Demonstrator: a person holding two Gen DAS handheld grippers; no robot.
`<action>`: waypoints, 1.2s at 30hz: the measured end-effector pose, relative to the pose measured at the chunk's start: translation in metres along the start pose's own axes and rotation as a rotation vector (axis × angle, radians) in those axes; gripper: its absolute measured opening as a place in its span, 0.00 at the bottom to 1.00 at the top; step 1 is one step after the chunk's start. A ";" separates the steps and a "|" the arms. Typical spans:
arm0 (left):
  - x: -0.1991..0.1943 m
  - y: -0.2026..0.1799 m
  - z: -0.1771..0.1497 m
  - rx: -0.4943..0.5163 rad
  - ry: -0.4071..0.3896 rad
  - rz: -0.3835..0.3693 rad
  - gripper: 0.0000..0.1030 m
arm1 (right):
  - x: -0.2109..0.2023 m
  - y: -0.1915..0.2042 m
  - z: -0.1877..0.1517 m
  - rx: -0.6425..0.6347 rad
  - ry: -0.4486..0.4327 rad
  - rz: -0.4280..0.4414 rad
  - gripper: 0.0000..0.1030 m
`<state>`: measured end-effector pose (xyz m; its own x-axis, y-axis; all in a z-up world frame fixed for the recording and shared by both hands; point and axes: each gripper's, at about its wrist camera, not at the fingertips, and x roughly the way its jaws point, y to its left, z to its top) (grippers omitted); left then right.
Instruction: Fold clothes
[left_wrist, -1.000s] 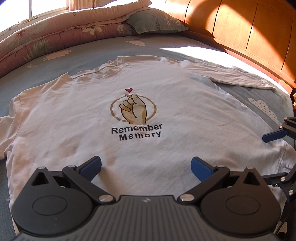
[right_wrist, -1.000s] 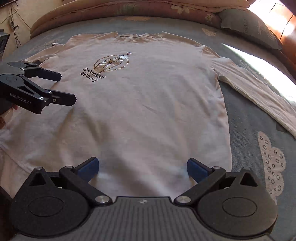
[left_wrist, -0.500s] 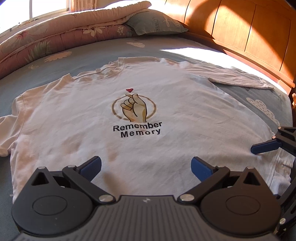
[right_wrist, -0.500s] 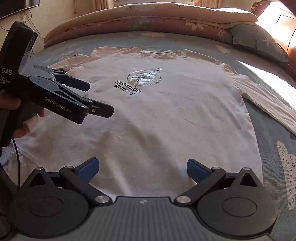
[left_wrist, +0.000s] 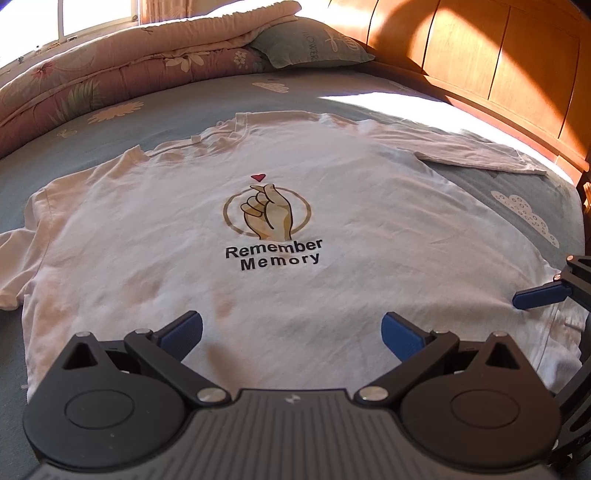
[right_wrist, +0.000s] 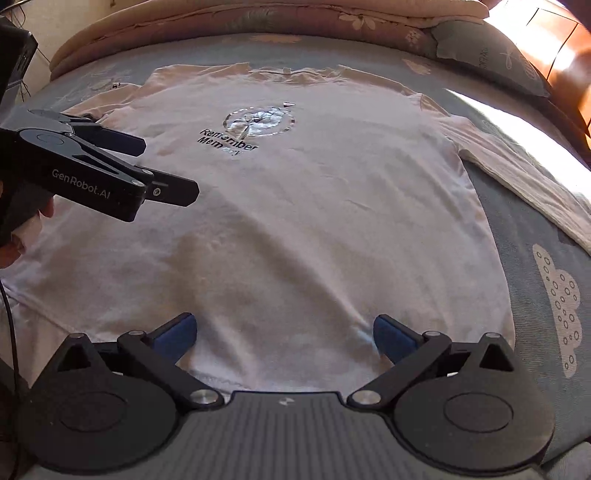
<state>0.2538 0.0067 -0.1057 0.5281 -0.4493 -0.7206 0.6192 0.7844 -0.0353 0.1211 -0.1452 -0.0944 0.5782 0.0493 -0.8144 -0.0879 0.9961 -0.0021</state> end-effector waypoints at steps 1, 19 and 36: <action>0.000 0.000 0.000 0.001 0.001 -0.001 0.99 | 0.000 0.000 0.000 0.003 0.002 -0.001 1.00; 0.006 -0.001 -0.005 0.010 0.031 0.017 0.99 | -0.014 0.001 -0.020 0.068 -0.017 -0.018 1.00; 0.005 0.004 -0.005 -0.006 0.030 0.019 0.99 | 0.004 0.021 0.015 -0.021 -0.029 0.048 1.00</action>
<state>0.2558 0.0099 -0.1126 0.5219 -0.4213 -0.7417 0.6059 0.7951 -0.0252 0.1331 -0.1235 -0.0889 0.5958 0.0993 -0.7970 -0.1332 0.9908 0.0239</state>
